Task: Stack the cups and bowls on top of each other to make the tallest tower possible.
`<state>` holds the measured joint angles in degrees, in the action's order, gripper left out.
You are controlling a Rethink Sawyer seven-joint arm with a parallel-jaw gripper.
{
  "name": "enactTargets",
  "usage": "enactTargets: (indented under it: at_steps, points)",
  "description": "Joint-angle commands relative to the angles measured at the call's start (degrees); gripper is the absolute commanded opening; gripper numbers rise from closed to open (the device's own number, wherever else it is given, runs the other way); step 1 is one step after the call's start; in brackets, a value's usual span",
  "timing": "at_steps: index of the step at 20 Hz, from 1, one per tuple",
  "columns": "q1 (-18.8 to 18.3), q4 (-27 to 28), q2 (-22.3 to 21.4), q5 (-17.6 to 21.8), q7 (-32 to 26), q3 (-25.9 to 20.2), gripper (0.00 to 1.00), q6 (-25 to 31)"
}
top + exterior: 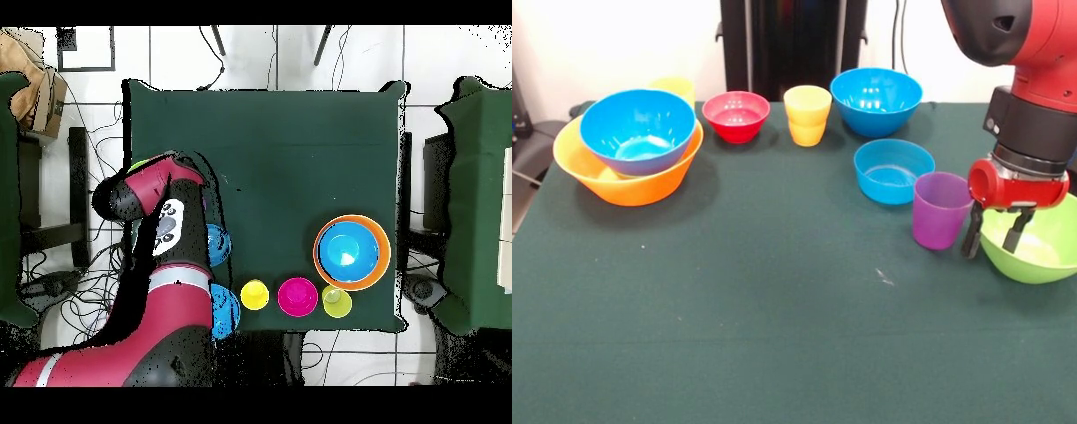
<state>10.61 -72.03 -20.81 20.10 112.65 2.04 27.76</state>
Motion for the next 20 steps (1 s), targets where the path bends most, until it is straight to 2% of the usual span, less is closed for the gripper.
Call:
enactTargets:
  at_steps: [1, 9, 20]
  points:
    - [0.9, 1.9, 0.9, 2.5, 0.7, -1.8, 1.0, 1.0]
    - [2.0, 3.9, 2.7, 1.7, 2.0, -0.6, 1.0, 1.2]
    - [0.8, 3.5, 1.6, 0.7, 0.5, -1.9, 1.0, 1.7]
